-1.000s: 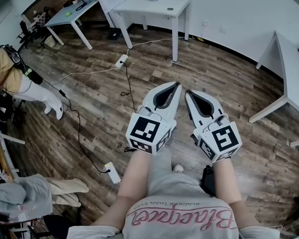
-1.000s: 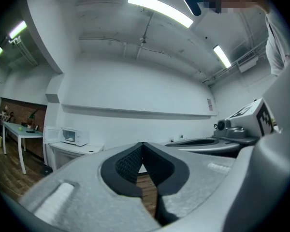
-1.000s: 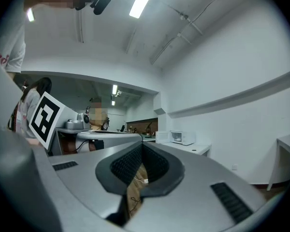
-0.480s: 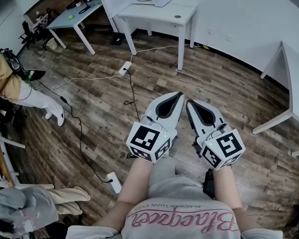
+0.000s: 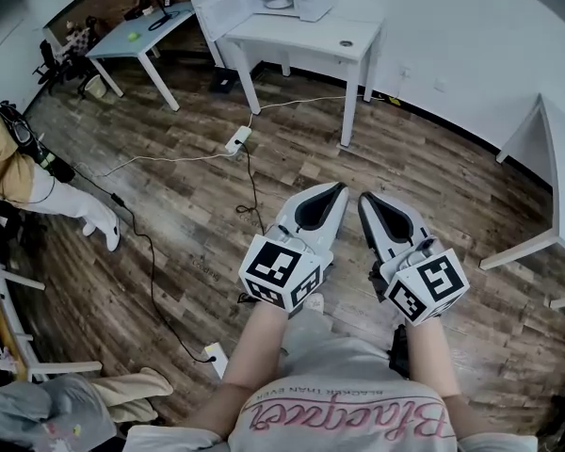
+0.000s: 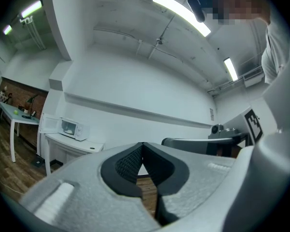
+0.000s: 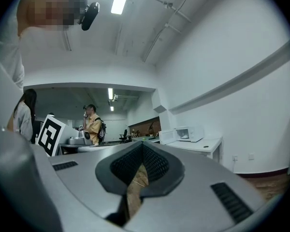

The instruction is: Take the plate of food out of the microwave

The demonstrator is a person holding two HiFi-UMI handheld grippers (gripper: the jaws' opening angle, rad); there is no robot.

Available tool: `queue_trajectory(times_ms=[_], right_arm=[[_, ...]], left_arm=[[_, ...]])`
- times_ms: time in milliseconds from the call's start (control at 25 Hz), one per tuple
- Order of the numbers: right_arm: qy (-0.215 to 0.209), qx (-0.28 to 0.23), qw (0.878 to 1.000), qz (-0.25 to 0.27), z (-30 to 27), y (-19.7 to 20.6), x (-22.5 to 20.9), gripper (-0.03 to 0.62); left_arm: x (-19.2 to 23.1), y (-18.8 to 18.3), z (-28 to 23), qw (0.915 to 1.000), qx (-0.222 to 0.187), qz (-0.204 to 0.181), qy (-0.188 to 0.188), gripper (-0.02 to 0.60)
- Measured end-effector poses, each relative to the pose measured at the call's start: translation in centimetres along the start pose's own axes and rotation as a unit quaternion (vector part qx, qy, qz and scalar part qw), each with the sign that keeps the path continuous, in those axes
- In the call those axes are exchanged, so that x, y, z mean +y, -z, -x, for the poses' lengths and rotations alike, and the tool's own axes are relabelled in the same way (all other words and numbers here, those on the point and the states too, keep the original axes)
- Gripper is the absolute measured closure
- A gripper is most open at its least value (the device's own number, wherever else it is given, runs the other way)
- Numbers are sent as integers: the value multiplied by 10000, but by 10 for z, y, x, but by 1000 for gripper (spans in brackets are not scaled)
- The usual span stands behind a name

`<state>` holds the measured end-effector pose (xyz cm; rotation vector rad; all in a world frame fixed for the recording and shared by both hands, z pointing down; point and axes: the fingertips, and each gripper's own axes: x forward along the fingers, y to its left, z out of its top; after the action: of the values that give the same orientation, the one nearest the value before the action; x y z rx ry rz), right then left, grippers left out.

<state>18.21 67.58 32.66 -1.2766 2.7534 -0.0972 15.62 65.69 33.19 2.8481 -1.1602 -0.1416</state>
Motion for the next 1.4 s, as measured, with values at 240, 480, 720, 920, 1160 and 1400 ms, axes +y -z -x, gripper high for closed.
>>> queue_trajectory(times_ms=[240,480,720,920,1160,1400], right_arm=[[3,48,10000,59,-42,4,-9,588],[70,2,9999,141,-78,5,-18,588],[123,103,9995,282,-105,11,-23,588],[87,160,9993,319,-119,11,-28,588],[-1,210,9993,323,-131,14,-33,588],[-80,162,9994,308,-146,15,-40,588]], left_arm=[[41,-2,-15,10000,10,51,58,575],[74,-3,-27,9998,85,-163,45,575],[98,-3,-36,9998,97,-155,85,575],[110,-4,-41,9999,35,-29,123,575],[121,-3,-49,9999,14,56,129,575],[136,-3,-56,9999,-9,69,79,575]])
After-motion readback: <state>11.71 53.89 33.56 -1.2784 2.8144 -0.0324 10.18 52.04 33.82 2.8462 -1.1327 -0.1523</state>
